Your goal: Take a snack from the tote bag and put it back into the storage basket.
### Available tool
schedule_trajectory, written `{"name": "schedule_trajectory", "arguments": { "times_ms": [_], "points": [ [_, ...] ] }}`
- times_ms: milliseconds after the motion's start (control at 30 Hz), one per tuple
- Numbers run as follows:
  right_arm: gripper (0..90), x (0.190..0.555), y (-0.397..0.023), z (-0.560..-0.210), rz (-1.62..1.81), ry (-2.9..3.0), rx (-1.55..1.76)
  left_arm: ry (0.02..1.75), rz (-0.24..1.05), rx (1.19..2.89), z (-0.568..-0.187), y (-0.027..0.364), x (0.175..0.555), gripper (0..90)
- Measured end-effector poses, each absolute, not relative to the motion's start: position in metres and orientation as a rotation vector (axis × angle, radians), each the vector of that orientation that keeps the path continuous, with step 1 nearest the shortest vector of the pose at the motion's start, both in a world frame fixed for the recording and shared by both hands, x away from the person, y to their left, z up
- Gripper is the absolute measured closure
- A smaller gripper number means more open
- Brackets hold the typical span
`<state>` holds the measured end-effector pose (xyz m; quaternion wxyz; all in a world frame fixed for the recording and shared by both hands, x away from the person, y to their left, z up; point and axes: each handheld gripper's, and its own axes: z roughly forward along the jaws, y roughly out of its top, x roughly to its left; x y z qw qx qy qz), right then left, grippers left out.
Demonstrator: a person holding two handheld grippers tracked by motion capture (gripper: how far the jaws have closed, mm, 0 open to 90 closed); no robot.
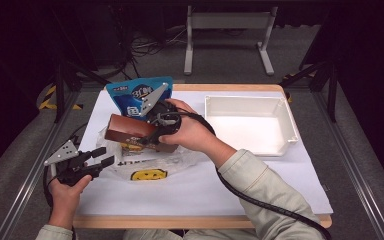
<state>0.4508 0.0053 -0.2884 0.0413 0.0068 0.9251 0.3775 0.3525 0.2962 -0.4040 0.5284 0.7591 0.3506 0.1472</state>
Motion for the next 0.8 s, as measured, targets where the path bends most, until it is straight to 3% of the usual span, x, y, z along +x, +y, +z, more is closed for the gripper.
{"name": "schedule_trajectory", "arguments": {
  "times_ms": [800],
  "points": [
    [42.7,0.463,-0.063,-0.265,1.168,2.789,0.143,0.835,0.347,1.801,-0.406,0.294,0.358,46.1]
  ]
}}
